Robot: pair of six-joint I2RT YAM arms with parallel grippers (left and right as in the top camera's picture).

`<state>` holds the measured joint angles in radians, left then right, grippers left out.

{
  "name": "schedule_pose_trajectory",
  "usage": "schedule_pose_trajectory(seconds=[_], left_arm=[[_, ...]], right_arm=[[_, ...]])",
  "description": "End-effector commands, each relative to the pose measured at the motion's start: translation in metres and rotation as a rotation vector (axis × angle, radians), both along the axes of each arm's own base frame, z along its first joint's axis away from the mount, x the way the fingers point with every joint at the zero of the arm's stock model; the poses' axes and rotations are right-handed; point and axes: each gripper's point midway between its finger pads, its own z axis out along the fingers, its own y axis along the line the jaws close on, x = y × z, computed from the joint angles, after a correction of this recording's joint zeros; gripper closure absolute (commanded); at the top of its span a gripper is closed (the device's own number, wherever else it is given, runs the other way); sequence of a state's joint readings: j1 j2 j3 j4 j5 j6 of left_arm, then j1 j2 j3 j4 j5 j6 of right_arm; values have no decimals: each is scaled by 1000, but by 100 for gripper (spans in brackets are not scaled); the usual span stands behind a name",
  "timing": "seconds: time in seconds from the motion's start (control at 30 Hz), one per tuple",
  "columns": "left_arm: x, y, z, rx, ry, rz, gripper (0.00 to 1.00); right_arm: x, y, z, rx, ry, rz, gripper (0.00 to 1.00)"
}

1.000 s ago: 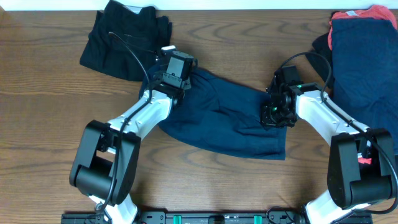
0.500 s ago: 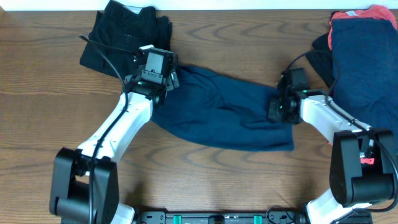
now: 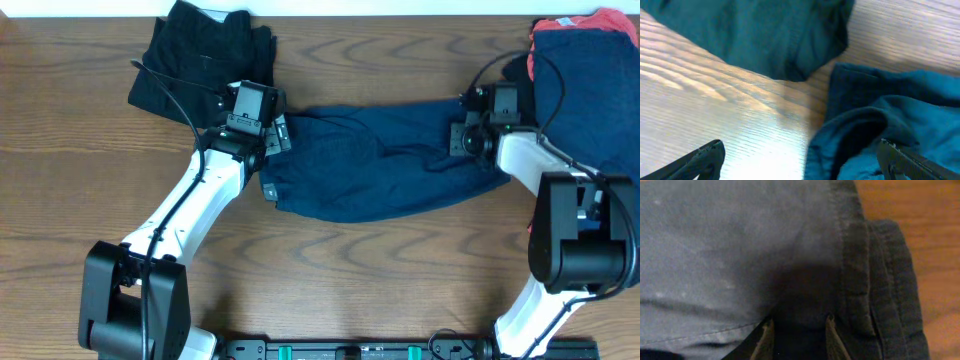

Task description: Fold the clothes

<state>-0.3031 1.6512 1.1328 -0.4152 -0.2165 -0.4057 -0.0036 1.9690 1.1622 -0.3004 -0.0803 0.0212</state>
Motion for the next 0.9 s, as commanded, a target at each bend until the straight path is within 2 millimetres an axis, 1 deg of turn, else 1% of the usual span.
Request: schedule_pose_trajectory(seconds=[0.0, 0.1, 0.13, 0.17, 0.23, 0.33, 0.4, 0.47, 0.5, 0.57, 0.63, 0.67, 0.7, 0.73, 0.77, 0.8, 0.87], left_arm=[[7, -14, 10, -51, -18, -61, 2], [8, -34, 11, -73, -18, -231, 2], [9, -39, 12, -75, -22, -277, 2], [10, -39, 11, -67, -24, -288, 2], [12, -38, 9, -46, -22, -311, 2], [16, -35, 0, -33, -11, -319, 1], [22, -34, -9, -30, -12, -321, 1], [30, -40, -15, -45, -26, -347, 1], [32, -43, -18, -48, -31, -367, 0], [36, -48, -23, -59, -37, -389, 5], [38, -53, -27, -79, -37, -407, 18], [37, -55, -28, -88, -34, -412, 36], [37, -56, -28, -94, -33, -416, 60], [36, -58, -26, -104, -36, -423, 76], [35, -61, -22, -120, -43, -433, 87], [34, -64, -16, -136, -53, -442, 94], [32, -65, -1, -163, -76, -426, 94]], right_arm=[[20, 1, 21, 9, 1, 65, 64], [32, 7, 61, 22, 16, 100, 61], [35, 8, 78, 27, 19, 104, 60], [37, 10, 88, 31, 20, 108, 59], [39, 12, 114, 36, 23, 114, 56], [37, 14, 143, 32, 29, 130, 54], [36, 14, 159, 30, 29, 134, 53], [35, 14, 169, 30, 25, 134, 53], [35, 14, 172, 30, 23, 133, 53], [34, 14, 175, 30, 26, 133, 53], [32, 14, 175, 31, 32, 133, 57], [31, 13, 175, 31, 35, 131, 60], [31, 13, 176, 33, 38, 126, 63], [30, 12, 176, 34, 41, 125, 67], [29, 11, 178, 35, 44, 122, 70], [28, 10, 180, 38, 47, 112, 72], [25, 7, 184, 41, 56, 100, 75]])
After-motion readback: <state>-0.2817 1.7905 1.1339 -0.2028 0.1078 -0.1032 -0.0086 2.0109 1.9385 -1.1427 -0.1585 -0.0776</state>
